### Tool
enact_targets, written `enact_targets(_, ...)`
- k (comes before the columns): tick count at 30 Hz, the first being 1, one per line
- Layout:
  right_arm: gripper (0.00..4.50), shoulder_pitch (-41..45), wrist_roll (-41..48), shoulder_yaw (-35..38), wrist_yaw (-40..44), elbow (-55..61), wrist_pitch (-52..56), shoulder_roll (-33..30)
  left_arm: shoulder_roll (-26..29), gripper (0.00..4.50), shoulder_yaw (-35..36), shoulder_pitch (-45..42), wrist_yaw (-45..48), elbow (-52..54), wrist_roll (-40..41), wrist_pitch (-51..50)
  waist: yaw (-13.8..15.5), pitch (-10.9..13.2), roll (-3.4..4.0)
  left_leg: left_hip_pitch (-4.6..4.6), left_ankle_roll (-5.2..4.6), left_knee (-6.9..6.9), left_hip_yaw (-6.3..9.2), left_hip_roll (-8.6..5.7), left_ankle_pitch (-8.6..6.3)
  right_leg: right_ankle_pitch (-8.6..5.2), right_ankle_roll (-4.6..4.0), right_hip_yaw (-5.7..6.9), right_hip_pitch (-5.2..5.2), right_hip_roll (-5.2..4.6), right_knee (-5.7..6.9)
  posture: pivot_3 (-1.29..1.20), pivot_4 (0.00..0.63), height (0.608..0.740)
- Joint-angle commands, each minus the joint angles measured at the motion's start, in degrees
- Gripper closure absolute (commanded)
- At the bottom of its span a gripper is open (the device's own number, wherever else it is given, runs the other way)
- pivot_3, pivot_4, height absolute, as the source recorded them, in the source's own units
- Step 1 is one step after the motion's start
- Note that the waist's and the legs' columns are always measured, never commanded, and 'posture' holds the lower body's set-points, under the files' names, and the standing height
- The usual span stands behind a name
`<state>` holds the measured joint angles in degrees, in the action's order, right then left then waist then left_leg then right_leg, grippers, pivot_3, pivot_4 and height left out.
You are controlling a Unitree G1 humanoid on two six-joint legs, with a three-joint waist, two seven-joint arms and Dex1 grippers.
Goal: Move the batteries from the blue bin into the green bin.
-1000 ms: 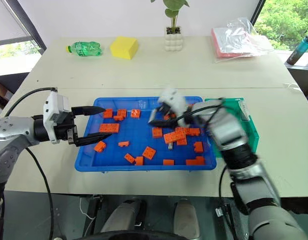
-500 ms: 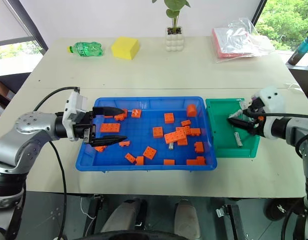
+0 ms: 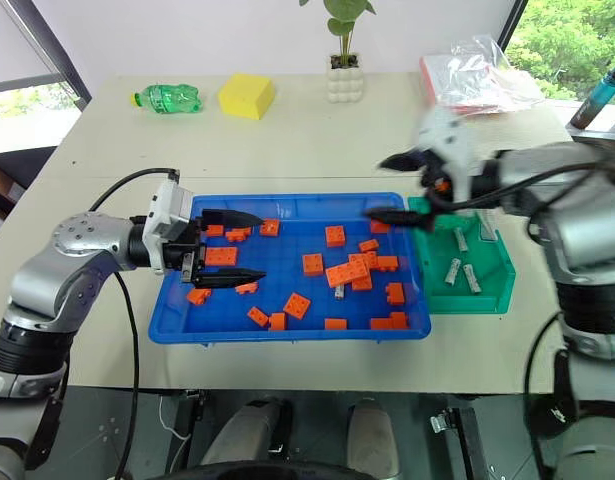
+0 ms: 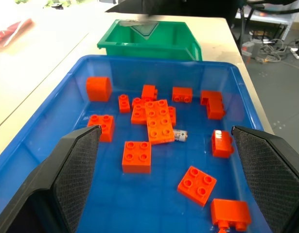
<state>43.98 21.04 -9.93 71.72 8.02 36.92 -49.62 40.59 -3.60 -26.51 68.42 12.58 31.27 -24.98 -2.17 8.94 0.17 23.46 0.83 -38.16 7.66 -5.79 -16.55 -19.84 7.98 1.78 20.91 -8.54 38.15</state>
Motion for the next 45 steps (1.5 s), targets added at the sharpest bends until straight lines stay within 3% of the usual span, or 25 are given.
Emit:
enact_targets(1,0.06,1.82,-6.27,-6.39,6.40,-5.61,-11.63,0.47,0.53,0.00,0.95,0.92,0.04,2.49,0.09,0.88,0.00,0.01,-0.01,0.00,0.00,-0.01,0.05,-0.07,0.00,0.00,0.00,0.00,-0.01,-0.03,0.00,0.00,0.150,0.726)
enact_targets(10,0.06,5.36,-13.63,-12.75,14.20,-20.60,-25.50,5.80,2.23,0.00,3.02,5.45,-2.06,7.25,0.56,0.16,-0.46,0.01,-0.02,0.00,-0.01,-0.02,0.09,-0.09,0.00,0.00,0.00,0.00,0.03,-0.03,0.00,0.00,0.150,0.726)
enact_targets(21,0.06,1.79,-16.46,-12.66,14.06,-23.58,-28.90,8.59,3.62,0.00,4.28,7.64,-3.19,8.97,1.20,0.08,-0.42,0.01,-0.02,0.00,0.00,-0.03,0.12,-0.13,0.00,0.00,0.00,0.00,0.05,-0.04,-0.01,0.00,0.150,0.726)
enact_targets(24,0.78,1.83,-16.65,-12.09,13.36,-24.01,-28.56,9.25,3.66,0.00,4.12,7.17,-3.34,8.77,1.22,-0.05,-0.40,0.01,-0.02,0.00,0.00,-0.03,0.12,-0.11,0.00,0.00,0.00,0.00,0.06,-0.03,0.00,0.00,0.150,0.726)
enact_targets(28,2.71,1.05,-15.99,-11.59,13.26,-22.27,-27.57,8.94,3.63,0.00,3.90,6.19,-3.37,8.34,1.29,-0.22,-0.32,0.01,-0.02,0.00,0.00,-0.04,0.13,-0.14,0.00,0.00,0.00,0.00,0.05,-0.05,0.00,0.00,0.150,0.726)
enact_targets(34,2.71,2.75,-12.53,-9.51,11.99,-18.07,-20.99,11.60,3.56,0.00,3.74,5.75,-2.78,7.45,0.77,0.29,-0.50,0.01,-0.02,0.00,0.00,-0.03,0.13,-0.13,0.00,0.00,0.00,0.00,0.05,-0.05,0.00,0.00,0.150,0.726)
enact_targets(40,2.71,4.21,-12.89,-11.43,4.77,-14.31,-13.59,21.12,3.11,0.00,3.22,5.91,-2.65,7.20,0.36,0.67,-0.57,0.01,-0.02,0.00,0.00,-0.02,0.11,-0.06,0.00,0.00,0.00,0.00,0.09,-0.01,0.06,0.00,0.150,0.726)
enact_targets(43,1.80,4.68,-14.24,-11.88,0.32,-14.60,-11.23,24.91,3.07,0.00,2.76,6.30,-2.47,7.33,-0.22,1.16,-0.37,0.01,-0.02,0.00,0.00,-0.03,0.14,-0.09,0.00,0.00,0.00,-0.01,0.09,-0.02,0.07,0.00,0.150,0.726)
enact_targets(45,0.85,4.33,-15.67,-11.77,-1.74,-13.88,-12.12,24.89,3.07,0.00,2.73,6.54,-2.51,7.57,-0.29,1.16,-0.24,0.01,-0.02,0.00,0.01,-0.05,0.25,-0.18,0.00,0.00,0.00,-0.01,0.10,-0.04,0.10,0.00,0.150,0.726)
